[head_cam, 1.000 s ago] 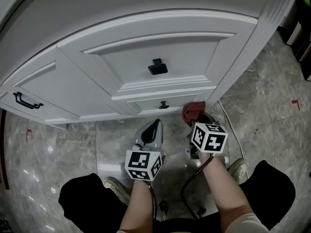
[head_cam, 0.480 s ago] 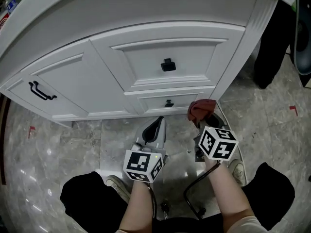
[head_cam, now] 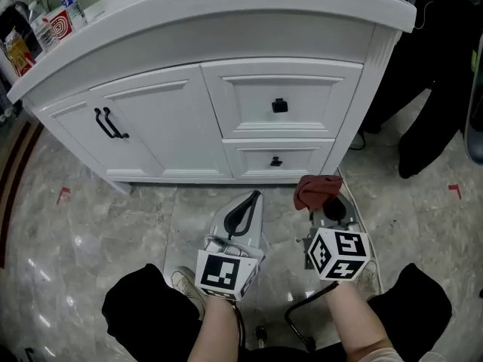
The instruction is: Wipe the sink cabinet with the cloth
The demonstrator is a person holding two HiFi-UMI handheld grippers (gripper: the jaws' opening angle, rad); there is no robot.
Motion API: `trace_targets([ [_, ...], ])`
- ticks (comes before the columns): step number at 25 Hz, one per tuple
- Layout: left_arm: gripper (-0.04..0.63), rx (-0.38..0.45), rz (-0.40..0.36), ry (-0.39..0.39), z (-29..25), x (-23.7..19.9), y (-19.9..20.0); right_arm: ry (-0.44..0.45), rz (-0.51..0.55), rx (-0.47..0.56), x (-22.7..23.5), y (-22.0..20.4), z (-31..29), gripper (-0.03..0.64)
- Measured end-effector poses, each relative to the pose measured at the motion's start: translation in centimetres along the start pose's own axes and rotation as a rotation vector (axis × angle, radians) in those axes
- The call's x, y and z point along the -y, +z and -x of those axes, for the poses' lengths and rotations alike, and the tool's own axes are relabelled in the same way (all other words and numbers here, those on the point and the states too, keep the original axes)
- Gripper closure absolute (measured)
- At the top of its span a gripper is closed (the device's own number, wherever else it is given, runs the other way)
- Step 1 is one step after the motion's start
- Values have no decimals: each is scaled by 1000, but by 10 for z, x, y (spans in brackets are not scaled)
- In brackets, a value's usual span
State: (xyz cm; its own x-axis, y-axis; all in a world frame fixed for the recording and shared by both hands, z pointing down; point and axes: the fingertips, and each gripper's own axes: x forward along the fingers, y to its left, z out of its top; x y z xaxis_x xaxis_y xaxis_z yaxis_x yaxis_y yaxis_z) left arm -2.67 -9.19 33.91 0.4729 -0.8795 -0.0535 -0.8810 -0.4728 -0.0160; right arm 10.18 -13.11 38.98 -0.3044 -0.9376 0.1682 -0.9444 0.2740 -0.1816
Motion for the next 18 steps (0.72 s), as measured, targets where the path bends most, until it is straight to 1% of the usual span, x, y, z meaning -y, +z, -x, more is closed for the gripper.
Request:
trace_targets([
  [5,595,14,-15,-1,33,21,18,27,29,37,-22,10,40,538],
  [9,595,17,-28,-8,60,36,23,26,39,37,-33,10,70,538],
  [13,595,27,-49,-8,83,45,36,42,58,71,-48,24,95,538],
  [18,595,76,-30,-14,100,51,57,44,87,89,-54,34,121,538],
])
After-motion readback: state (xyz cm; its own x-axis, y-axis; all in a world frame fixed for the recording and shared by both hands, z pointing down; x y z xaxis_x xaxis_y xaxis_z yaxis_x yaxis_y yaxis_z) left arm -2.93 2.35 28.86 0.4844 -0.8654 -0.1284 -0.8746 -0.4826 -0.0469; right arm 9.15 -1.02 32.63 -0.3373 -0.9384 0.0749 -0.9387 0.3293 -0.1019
